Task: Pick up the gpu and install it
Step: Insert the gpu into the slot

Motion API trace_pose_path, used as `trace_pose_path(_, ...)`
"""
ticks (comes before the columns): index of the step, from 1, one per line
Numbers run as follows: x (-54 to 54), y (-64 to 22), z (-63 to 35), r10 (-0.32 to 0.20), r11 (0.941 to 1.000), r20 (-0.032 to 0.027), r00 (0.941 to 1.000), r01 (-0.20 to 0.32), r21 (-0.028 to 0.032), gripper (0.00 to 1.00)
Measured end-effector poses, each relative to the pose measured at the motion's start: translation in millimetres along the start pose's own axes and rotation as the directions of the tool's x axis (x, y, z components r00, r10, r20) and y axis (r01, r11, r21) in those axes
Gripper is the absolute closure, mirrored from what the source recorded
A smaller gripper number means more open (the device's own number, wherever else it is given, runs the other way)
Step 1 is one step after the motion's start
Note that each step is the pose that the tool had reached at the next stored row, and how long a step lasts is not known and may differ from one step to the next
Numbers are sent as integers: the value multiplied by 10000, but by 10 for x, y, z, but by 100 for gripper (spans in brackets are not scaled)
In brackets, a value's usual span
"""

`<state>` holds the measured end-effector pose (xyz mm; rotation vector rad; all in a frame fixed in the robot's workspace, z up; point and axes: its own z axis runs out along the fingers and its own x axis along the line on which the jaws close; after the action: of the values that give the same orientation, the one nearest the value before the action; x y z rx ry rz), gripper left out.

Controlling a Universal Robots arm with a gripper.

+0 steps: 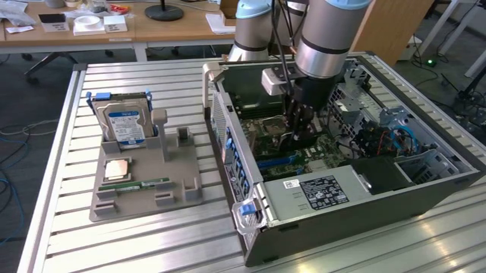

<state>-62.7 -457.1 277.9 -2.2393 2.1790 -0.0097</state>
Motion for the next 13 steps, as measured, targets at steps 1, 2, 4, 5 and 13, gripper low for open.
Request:
trace_pose_path(1,0,4,2,0,10000,-1,10000,0,0,74)
trace_pose_path(2,0,5,9,-1,10000,2,10000,1,2,74)
trace_pose_path(4,0,7,29,-2,10000,-1,10000,2,0,74)
trace_pose_path(5,0,8,41,-1,10000,-1,10000,1,0,74)
trace_pose_path(13,-3,16,82,0,10000,-1,10000,0,0,74)
